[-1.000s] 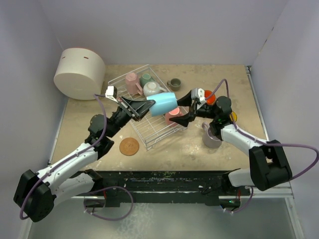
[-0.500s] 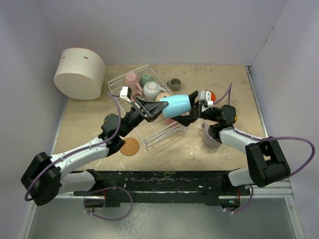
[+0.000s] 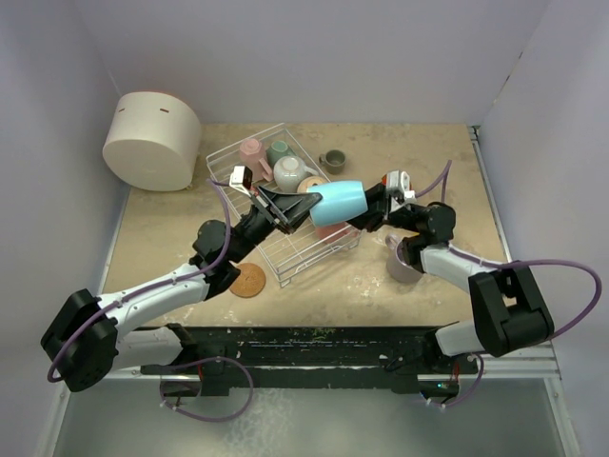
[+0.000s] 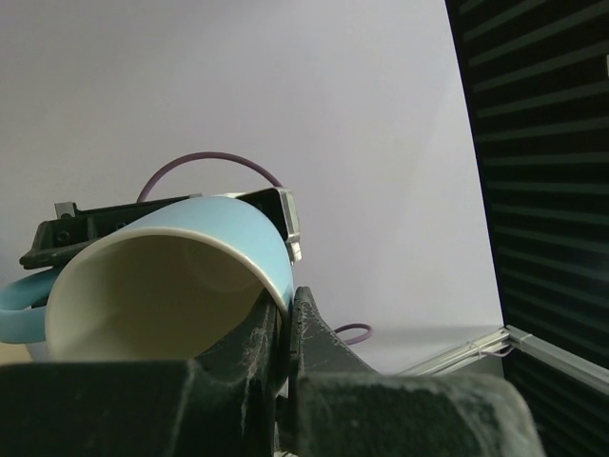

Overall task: Load the cups into the dish rack
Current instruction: Turn the cup upside down in the dish rack.

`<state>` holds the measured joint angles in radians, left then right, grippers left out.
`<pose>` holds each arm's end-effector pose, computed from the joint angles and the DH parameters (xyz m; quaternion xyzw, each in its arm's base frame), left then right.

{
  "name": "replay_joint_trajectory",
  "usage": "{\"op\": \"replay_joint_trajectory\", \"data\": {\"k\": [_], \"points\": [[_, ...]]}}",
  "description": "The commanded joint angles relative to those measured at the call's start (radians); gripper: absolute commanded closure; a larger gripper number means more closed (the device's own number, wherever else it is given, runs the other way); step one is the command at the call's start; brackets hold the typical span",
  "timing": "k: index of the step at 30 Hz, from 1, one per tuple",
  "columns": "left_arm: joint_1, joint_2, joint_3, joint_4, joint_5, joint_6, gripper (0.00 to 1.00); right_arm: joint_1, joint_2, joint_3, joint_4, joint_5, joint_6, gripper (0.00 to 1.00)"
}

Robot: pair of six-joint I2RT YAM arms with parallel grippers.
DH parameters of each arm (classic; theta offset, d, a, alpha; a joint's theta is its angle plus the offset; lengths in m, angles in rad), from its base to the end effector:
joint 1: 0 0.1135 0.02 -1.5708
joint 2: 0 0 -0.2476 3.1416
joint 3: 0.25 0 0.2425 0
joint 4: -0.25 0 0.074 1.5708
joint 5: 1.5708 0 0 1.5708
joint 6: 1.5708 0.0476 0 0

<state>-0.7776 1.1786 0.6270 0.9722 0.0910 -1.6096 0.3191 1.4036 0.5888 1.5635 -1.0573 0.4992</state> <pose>0.1878 -0.1909 0.3198 -0.1847 0.5124 -0.7885 0.2857 0.2291 0.1194 0.2941 -0.4295 0.3852 0.4998 0.6461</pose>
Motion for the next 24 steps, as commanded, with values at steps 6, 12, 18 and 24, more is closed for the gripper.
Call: {"op": "replay_joint_trajectory", "data": {"k": [6,12,18,24], "points": [[0.0,-0.021,0.025,0.174,-0.071,-0.006,1.0,0.012,-0.009,0.016,0.131,-0.062,0.034,1.0],[0.0,-0.046,-0.022,0.171,-0.109,0.011,0.85,0.011,-0.019,0.016,0.102,-0.069,0.02,1.0],[0.0,-0.092,-0.057,0.119,-0.144,0.05,0.62,0.011,-0.025,0.024,0.065,-0.075,0.028,1.0],[0.002,-0.143,-0.099,0.068,-0.174,0.091,0.44,0.009,-0.026,0.044,0.006,-0.076,0.044,1.0]]}}
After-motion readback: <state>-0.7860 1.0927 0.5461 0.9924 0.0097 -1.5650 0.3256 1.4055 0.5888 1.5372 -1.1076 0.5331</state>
